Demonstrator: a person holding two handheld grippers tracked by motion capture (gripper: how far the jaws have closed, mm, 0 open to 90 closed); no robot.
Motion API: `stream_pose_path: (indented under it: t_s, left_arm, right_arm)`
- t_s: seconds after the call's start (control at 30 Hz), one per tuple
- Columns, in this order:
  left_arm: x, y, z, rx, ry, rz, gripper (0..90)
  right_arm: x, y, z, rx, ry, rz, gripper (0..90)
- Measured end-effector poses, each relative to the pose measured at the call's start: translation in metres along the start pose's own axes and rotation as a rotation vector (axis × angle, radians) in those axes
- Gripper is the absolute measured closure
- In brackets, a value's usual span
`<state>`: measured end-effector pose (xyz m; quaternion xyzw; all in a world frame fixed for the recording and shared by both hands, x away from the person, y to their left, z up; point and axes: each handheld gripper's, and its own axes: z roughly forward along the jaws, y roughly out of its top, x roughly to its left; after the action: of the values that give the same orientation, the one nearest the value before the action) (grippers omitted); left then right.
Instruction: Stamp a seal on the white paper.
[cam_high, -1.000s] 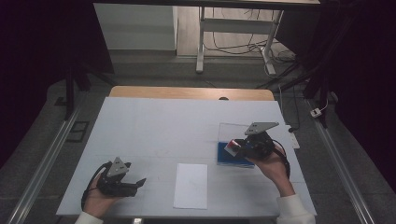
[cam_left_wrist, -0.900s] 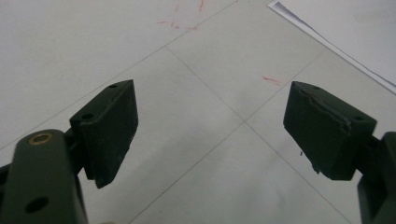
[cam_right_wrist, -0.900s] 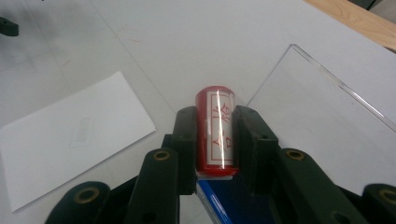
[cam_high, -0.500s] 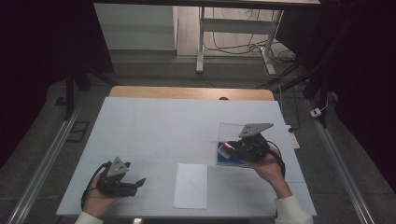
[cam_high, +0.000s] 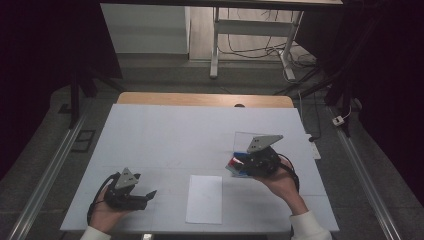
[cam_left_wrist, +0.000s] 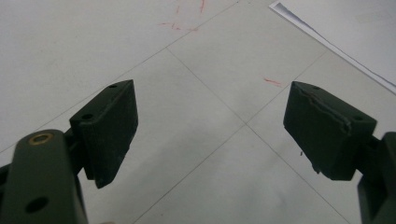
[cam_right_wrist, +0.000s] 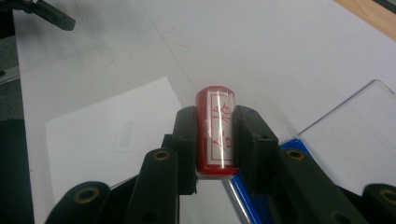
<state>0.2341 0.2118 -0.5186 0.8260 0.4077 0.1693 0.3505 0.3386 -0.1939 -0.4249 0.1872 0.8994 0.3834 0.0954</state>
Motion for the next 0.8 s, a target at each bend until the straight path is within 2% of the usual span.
stream_pose_path:
  t_s: [0.4,0.8]
  left_arm:
    - [0.000,0.001,0.001,0.000,-0.001,0.002,18.3]
    - [0.000,0.001,0.001,-0.001,-0.004,0.003,18.3]
  right_arm:
    - [0.009,0.002,0.009,0.014,0.028,-0.011,69.5]
    - [0.024,0.008,0.022,0.035,0.074,-0.054,69.4]
